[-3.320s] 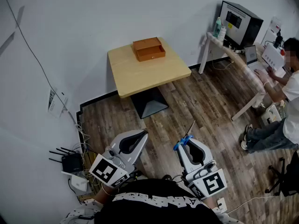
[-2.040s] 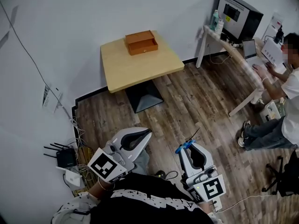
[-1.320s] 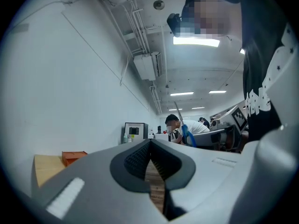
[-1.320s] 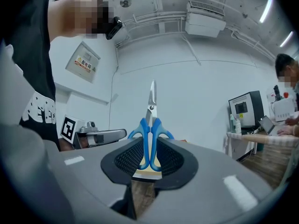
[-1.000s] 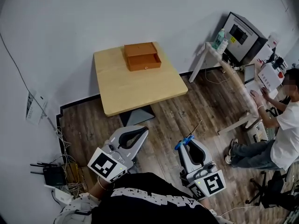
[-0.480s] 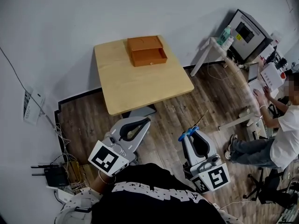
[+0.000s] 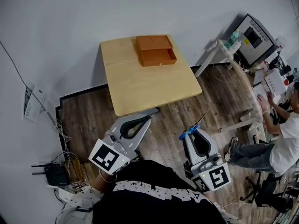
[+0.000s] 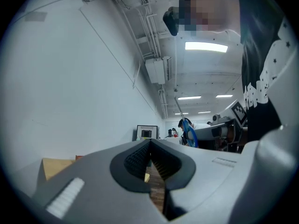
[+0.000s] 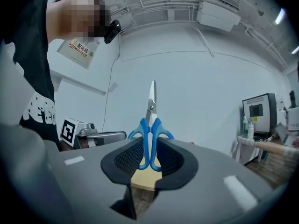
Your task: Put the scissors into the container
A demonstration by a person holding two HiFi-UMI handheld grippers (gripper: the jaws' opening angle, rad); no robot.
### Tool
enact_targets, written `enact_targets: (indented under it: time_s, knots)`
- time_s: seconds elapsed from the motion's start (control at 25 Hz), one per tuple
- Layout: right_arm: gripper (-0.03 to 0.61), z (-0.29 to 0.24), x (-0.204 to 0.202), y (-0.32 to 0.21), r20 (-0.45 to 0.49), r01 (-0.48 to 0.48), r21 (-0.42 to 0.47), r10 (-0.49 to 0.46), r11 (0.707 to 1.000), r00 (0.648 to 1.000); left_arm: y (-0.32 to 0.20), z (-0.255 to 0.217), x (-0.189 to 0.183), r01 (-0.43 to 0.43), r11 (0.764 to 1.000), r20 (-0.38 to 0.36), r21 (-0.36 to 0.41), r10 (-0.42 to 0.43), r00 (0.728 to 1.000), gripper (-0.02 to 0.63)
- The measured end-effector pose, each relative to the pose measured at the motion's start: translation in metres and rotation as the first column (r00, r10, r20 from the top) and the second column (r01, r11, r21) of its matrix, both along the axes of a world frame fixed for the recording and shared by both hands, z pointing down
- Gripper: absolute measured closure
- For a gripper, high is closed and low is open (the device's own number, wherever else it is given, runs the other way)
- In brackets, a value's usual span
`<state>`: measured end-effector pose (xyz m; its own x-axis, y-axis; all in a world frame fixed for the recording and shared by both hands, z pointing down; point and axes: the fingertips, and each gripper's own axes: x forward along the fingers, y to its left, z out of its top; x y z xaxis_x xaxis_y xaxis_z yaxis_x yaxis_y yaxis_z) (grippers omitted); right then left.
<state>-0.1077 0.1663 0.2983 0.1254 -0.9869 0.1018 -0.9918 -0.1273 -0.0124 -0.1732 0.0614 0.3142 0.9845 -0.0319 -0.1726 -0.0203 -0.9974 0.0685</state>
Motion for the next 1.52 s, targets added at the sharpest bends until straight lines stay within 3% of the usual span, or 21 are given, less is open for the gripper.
enact_targets:
  time_s: [0.4, 0.84, 1.52]
  knots:
    - [0.476, 0.005, 0.008, -0.006, 0.032, -0.024, -0.016, 0.024, 1.0, 0.999, -0.005, 0.013, 0.005, -0.024, 0.999, 0.048, -0.033, 0.025, 0.999, 0.612]
    - [0.477, 0.0, 0.021, -0.041, 0.001, 0.069, 0.002, -0.069, 0.998, 0.998, -0.035, 0.001, 0.009, 0.078, 0.997, 0.027, 0.01, -0.078, 0.997, 0.612]
    - [0.476, 0.013, 0.097, -0.08, 0.072, 0.132, 0.016, -0.132, 0.991, 0.989, -0.065, 0.005, 0.074, 0.137, 0.991, 0.064, 0.013, -0.137, 0.988, 0.612]
